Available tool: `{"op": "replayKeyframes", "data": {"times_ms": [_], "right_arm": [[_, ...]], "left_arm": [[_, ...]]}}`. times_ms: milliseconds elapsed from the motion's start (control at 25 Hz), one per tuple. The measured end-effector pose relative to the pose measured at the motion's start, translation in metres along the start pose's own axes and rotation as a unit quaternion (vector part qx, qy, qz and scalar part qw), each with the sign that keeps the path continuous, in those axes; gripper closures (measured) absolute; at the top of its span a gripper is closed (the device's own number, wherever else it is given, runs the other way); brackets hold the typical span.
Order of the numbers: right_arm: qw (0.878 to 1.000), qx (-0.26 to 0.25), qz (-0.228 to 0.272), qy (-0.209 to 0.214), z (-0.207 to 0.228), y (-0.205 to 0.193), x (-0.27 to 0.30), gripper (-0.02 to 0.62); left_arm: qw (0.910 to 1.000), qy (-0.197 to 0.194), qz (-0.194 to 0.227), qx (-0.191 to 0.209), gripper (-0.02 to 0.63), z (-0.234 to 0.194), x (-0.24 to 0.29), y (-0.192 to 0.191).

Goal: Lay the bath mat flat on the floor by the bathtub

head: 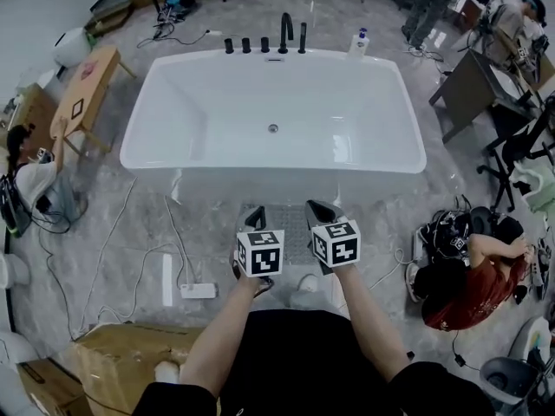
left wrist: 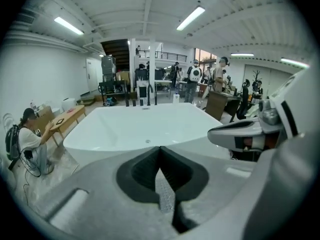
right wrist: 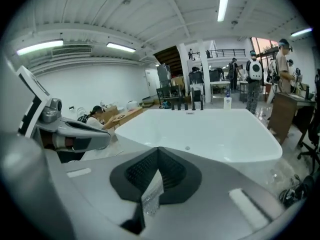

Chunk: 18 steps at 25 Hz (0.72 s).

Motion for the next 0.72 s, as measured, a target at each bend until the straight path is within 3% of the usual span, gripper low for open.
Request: {"op": "replayKeyframes", "data": {"times_ms": [360,720], "right_arm": [[0.991,-0.037,0.131,0.005,-0.014,0.128,-0.01,0.589],[0.964,-0.087,0.251,0.002,-0.028,0.277,-0.019,0.589]], "left_arm": [[0.9917,0.008,0.127,0.019,0.601,-0.018,-0.021,0.116],[0.9692,0.031,0.244,0.013,0.601,-0.052,-0.043,0.253]]}}
Point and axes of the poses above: the fingertips, and each gripper's own axes: x forward along the fingers, z to its right, y out of its top, the point moved 3 cm from there along -x, backward along the fingers, and after that the axes turned 9 degrees about z, right-handed, at the moved point
